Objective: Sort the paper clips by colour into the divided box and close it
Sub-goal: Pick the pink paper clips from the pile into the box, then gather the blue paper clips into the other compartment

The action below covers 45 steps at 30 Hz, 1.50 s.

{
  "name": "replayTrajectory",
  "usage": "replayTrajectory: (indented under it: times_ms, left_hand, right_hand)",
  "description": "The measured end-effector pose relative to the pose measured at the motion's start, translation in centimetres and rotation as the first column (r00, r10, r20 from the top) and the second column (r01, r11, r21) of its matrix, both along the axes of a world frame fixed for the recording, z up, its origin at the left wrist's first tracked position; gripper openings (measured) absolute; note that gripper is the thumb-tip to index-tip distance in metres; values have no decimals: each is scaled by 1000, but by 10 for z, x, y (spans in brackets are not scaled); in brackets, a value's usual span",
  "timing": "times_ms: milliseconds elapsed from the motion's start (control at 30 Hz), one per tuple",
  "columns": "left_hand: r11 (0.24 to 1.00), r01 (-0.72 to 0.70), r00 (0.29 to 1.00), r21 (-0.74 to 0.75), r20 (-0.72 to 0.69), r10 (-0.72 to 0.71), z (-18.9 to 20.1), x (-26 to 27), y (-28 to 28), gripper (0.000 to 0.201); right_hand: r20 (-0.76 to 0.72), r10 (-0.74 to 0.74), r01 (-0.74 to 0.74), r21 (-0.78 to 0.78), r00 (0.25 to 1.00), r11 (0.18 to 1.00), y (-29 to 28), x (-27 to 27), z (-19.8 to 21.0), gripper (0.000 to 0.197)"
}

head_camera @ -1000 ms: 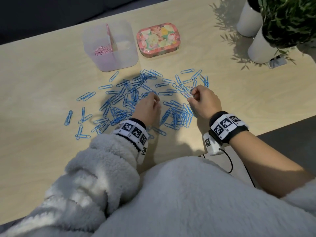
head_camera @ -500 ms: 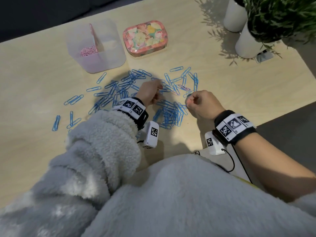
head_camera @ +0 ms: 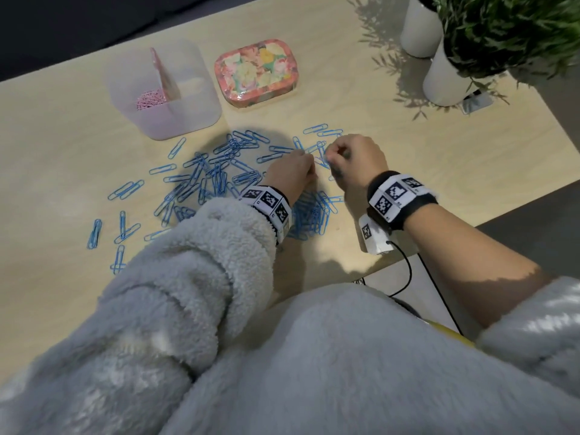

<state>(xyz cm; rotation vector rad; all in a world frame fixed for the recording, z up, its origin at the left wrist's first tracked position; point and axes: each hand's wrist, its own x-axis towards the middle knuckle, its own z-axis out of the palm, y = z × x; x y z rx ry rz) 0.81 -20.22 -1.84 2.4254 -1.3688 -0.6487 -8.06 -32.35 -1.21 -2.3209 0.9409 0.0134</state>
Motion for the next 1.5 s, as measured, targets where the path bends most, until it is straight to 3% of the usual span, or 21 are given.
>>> replayTrajectory:
  times_ms: [67, 133, 200, 300, 333, 400, 467, 533, 600, 667, 800, 933, 1033, 1133, 1267, 1333, 1500]
  left_hand:
    - [999, -33, 998, -36, -55, 31, -2, 3, 6, 18]
    - [989, -127, 981, -73, -156, 115, -1, 6, 12, 14]
    - [963, -256, 934, -80, -276, 226, 3, 10, 20, 8]
    - [897, -432, 840, -93, -404, 363, 6, 23, 31, 22]
    - [872, -479, 805, -105, -449, 388, 8, 27, 34, 28]
    - [809, -574, 712, -123, -563, 420, 13, 36, 42, 34]
    - [734, -672, 605, -95, -642, 470, 21, 46, 49, 34]
    - [663, -743, 528, -94, -691, 494, 28, 59, 57, 31]
    - [619, -775, 499, -130, -727, 472, 37, 74, 65, 29]
    - [606, -776, 524, -176, -716, 462, 48, 89, 71, 27]
    - [574, -767, 606, -288, -620, 499, 70, 124, 87, 28]
    - [529, -784, 620, -324, -370, 692, 82, 172, 103, 27]
    - [585, -747, 646, -317, -139, 750, 84, 191, 104, 21]
    - [625, -734, 649, -265, -1, 761, 85, 190, 100, 23]
    - [690, -699, 711, -186, -73, 700, 80, 186, 104, 38]
    - [699, -674, 735, -238, -129, 665, 79, 181, 113, 44]
    - [577, -625, 720, -526, -104, 686, 73, 149, 154, 36]
  right_hand:
    - [158, -158, 127, 188, 975, 974, -8, -3, 0, 19]
    - [273, -343, 215, 408, 898, 887, -18, -9, 3, 30]
    - [258, -519, 318, 549, 815, 773, -28, -17, 10, 30]
    - [113, -682, 426, 704, 723, 569, -35, -28, 14, 26]
    - [76, -661, 435, 696, 747, 571, -32, -30, 14, 26]
    - [80, -470, 351, 558, 879, 752, -24, -34, 6, 26]
    - [59, -173, 139, 375, 983, 917, -13, -37, -3, 19]
    - [-21, 11, -6, 188, 1000, 982, -6, -33, -12, 11]
    - [-26, 60, -58, 87, 998, 995, -3, -24, -14, 5]
    - [11, 45, -46, 82, 999, 996, -2, -14, -13, 2]
    - [153, -20, -10, 197, 988, 980, 2, 4, -4, 17]
    - [178, 44, -102, 329, 983, 939, 13, 23, 11, 32]
    - [184, 165, -221, 351, 969, 910, 25, 45, 28, 33]
    - [196, 147, -218, 419, 969, 881, 41, 77, 45, 34]
    - [268, 164, -268, 420, 949, 867, 68, 126, 69, 35]
    - [311, 191, -313, 415, 931, 854, 84, 155, 80, 33]
    - [368, 127, -301, 465, 921, 832, 127, 225, 95, 35]
